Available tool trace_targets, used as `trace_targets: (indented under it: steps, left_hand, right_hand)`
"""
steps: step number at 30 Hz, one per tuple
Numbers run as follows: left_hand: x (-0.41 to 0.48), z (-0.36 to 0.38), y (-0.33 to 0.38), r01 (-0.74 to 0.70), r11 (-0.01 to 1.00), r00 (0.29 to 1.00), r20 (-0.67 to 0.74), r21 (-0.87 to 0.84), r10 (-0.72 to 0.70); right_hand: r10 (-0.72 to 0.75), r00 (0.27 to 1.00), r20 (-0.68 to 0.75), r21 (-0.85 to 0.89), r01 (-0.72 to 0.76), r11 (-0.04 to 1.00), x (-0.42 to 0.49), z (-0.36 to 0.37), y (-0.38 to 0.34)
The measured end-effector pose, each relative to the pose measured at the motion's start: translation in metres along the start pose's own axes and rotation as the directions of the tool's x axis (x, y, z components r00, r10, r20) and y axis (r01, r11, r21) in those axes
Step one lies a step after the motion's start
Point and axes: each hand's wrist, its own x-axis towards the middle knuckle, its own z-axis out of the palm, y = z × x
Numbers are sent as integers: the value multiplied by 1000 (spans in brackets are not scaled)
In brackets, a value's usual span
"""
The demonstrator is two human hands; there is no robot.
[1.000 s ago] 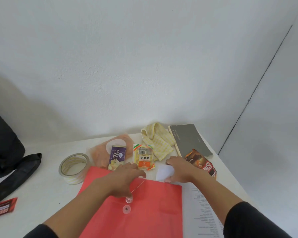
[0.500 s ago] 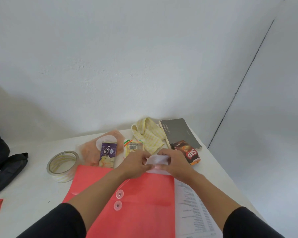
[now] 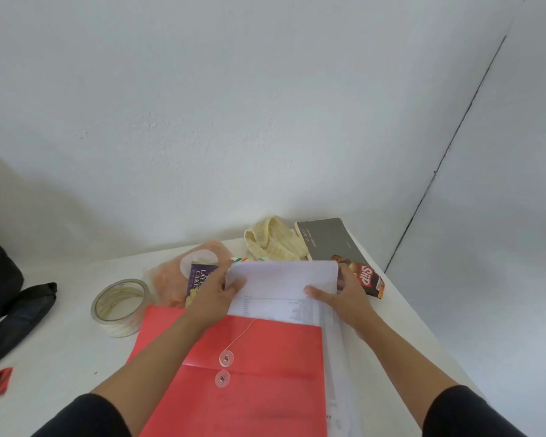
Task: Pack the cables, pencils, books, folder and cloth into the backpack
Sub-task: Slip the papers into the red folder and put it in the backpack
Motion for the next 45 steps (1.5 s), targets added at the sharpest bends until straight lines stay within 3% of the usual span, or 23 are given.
trace_targets:
  steps: [3,6,8,12,18,20,22,25,30,37,41,45]
  left_hand:
    - [-1,-7,7,-8,979,995,-100,-206,-12]
    - [-2,-21,14,-16,953,976,-213,-302,-52]
    - [-1,-32,15,19,979,968,-240,-202,-69]
    - [-3,-49,19,41,999,994,-103,-3,-41]
    - [-7,-82,24,114,981,993,-10,-158,-117]
    - [-7,-86,26,133,991,991,32,-13,-133]
    - [-8,-89,28,97,959,987,99,267,-127]
    - [-18,-90,30,-54,757,919,329,651,-217]
    - [-39,-78,30,-315,478,858,462,820,-226]
    - [-26,-76,15,-346,622,900,435,703,9]
    - [-25,-91,32,-281,718,920,392,637,13]
    - [-25,-109,52,-168,820,980,185,547,77]
  right_hand:
    - [60,981,185,188,-96,978,-2,7,-9]
    - [78,926,369,118,-130,984,-1,10,-14]
    - [63,939,339,71,-92,993,1,13,-21]
    - [-29,985,170,17,26,1000,5,21,-43]
    - [-161,977,138,-39,167,985,15,27,-66]
    - [-187,976,113,-63,195,979,19,29,-71]
    - [-201,978,49,-63,204,977,24,29,-74]
    - [-195,979,-54,8,195,981,28,27,-78]
    - [-121,981,-155,308,164,937,26,27,-87]
    - [75,987,-143,513,9,858,24,36,-77]
    - [196,969,-151,654,-51,755,27,36,-73]
    - [199,969,-148,675,-49,736,26,38,-78]
